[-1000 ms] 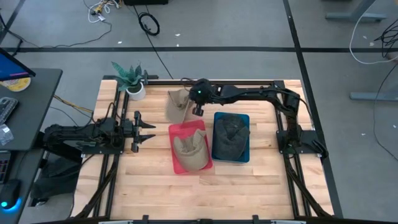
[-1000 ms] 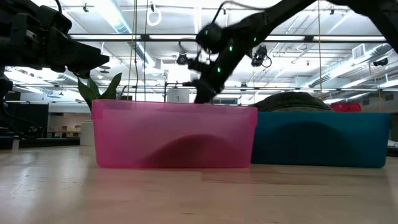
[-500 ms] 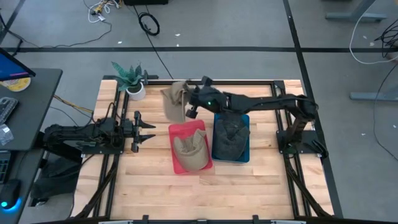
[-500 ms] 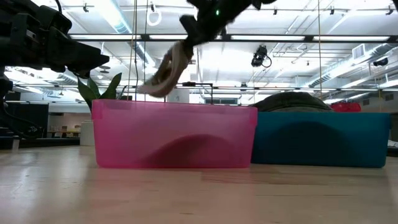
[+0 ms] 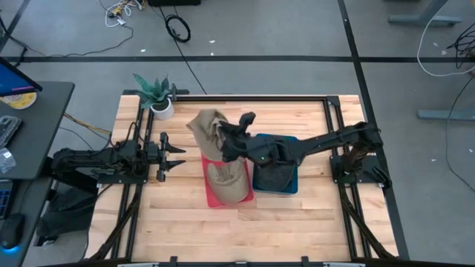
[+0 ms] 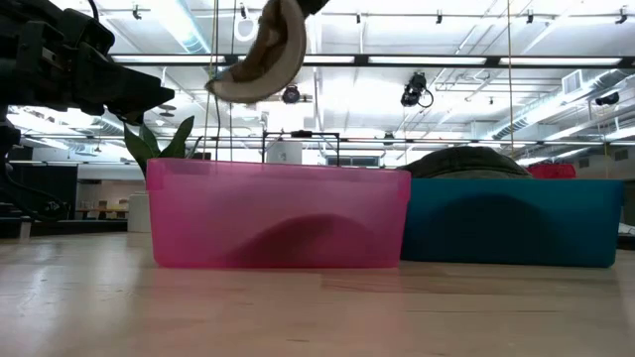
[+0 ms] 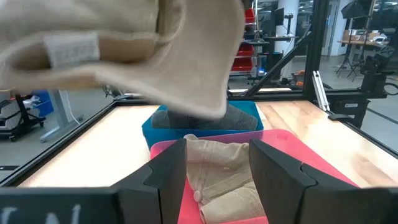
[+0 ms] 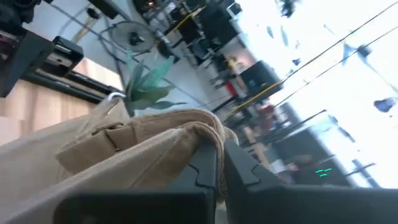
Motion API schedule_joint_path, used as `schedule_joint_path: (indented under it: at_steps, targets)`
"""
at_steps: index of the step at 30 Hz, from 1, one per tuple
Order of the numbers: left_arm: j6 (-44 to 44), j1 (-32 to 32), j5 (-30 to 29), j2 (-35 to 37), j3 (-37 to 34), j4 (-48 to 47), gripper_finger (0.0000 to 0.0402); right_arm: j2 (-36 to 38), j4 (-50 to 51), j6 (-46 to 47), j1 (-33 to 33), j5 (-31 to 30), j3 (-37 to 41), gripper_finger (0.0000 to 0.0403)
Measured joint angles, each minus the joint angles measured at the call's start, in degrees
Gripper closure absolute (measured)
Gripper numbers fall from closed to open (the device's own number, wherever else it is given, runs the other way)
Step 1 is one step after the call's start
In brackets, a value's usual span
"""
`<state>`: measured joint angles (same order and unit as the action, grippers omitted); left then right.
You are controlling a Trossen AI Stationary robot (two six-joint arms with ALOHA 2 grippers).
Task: Pick & Place hat
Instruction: Put the brown cap into the red bin
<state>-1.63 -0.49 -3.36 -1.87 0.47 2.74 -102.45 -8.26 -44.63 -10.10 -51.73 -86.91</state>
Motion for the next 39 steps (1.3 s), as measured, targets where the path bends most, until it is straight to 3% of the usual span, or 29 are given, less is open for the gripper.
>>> schedule_joint_path:
  at_steps: [6,17,23,29,33,39]
  targets:
    - [-0.01,0.00,0.00,0.00,-0.02,0.00,0.0225,0.02,-2.44,-11.89,-5.09,-6.48,0.00,0.0399]
    - [0.00,0.00,0.00,0.00,-0.02,0.00,0.0225,0.02,4.12,-22.61,-11.64,-16.06,0.00,0.0399]
    - [0.16,0.00,0.00,0.00,-0.02,0.00,0.0225,-0.78,12.85,-28.63,-14.70,-16.58,0.00,0.0399]
    - [12.93,0.00,0.17,0.00,-0.02,0.00,0.0225,-4.13,16.28,-44.52,-17.09,-16.01,0.00,0.0399]
    - [16.06,0.00,0.18,0.00,-0.02,0.01,0.0225,-4.70,15.90,-53.62,-17.84,-14.72,0.00,0.0399]
    - [16.01,0.00,0.20,0.00,0.00,0.04,0.0225,-4.81,14.96,-55.81,-17.89,-14.68,0.00,0.0399]
